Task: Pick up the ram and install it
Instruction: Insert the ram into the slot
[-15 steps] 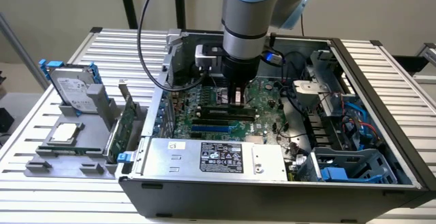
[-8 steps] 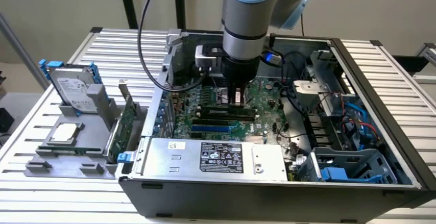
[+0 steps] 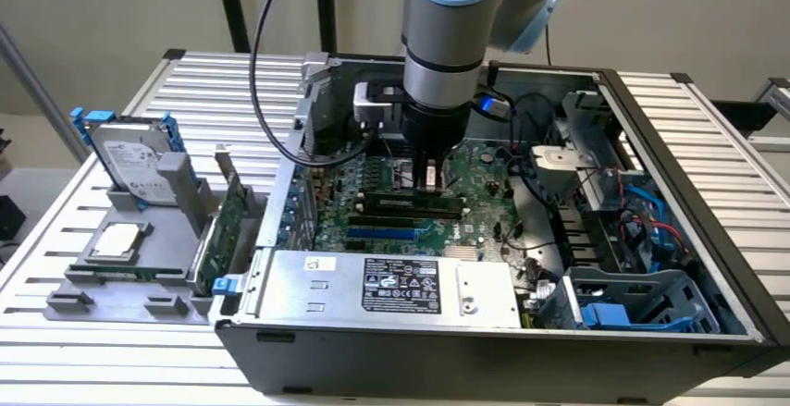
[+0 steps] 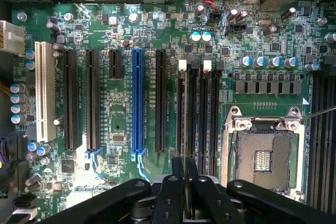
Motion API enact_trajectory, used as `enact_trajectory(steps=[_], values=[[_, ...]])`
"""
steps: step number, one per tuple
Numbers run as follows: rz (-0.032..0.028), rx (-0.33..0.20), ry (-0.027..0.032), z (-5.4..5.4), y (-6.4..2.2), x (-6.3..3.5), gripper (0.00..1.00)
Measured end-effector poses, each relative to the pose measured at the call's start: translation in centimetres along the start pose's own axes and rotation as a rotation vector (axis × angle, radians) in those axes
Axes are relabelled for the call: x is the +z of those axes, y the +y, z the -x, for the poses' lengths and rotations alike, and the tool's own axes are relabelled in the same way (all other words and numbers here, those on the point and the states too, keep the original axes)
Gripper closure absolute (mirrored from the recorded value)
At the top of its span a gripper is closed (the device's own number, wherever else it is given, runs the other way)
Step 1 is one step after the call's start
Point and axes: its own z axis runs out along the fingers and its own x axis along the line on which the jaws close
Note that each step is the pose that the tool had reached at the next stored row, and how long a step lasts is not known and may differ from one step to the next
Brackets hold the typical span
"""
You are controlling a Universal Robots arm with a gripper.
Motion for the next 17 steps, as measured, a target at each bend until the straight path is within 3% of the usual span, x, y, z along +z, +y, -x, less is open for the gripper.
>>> enact_trajectory(steps=[9, 17], values=[[-0.0001, 0.0, 0.0006, 0.0, 0.0, -0.12, 1.0], [-0.0007, -0.001, 0.0064, 0.0, 0.0, -0.13, 1.0]])
